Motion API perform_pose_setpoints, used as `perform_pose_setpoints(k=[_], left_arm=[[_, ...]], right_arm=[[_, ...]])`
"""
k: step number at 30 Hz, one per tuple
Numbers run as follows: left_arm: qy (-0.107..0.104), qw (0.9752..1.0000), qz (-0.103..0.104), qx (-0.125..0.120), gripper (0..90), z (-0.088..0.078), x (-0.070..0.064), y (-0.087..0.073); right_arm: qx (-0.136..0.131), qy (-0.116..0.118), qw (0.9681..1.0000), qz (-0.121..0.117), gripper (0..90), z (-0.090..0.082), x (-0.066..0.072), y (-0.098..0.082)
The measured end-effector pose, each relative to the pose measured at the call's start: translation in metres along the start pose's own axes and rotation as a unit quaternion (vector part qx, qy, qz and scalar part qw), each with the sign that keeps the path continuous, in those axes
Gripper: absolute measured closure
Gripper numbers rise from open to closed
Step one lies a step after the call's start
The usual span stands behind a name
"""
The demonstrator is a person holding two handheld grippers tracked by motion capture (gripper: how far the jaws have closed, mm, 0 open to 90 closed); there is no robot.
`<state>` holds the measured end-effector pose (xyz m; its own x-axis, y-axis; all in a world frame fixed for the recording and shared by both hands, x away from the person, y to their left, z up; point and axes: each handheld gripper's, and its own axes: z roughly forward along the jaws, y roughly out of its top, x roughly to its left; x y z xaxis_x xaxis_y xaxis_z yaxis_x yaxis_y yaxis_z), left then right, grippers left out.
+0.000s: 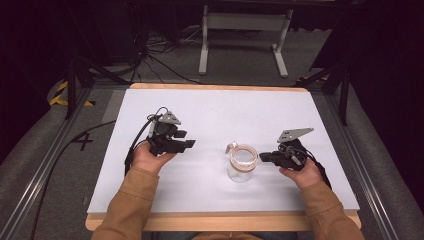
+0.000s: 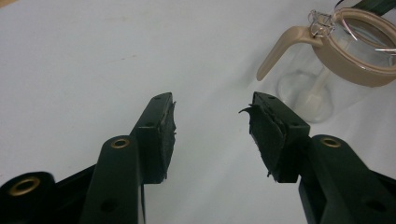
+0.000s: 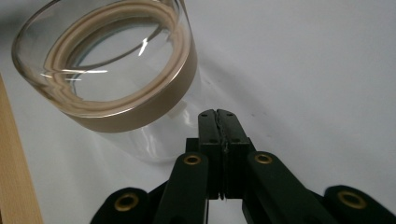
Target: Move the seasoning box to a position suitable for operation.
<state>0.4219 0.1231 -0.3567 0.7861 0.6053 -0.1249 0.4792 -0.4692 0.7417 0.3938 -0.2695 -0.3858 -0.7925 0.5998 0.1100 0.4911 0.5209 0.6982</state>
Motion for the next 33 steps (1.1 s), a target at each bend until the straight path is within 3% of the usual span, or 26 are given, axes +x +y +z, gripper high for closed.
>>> perform_pose_setpoints(k=[13, 33], left_arm=[[-0.005, 1.0000, 0.001, 0.000, 50.3, 0.004, -0.001, 0.004], [-0.009, 1.0000, 0.001, 0.001, 50.3, 0.008, -0.001, 0.006]], right_arm=[[0.013, 0.004, 0.9999, -0.011, 89.9, 0.010, 0.010, -0.001], [0.016, 0.021, 0.9996, 0.004, 89.9, 0.008, 0.013, -0.003]])
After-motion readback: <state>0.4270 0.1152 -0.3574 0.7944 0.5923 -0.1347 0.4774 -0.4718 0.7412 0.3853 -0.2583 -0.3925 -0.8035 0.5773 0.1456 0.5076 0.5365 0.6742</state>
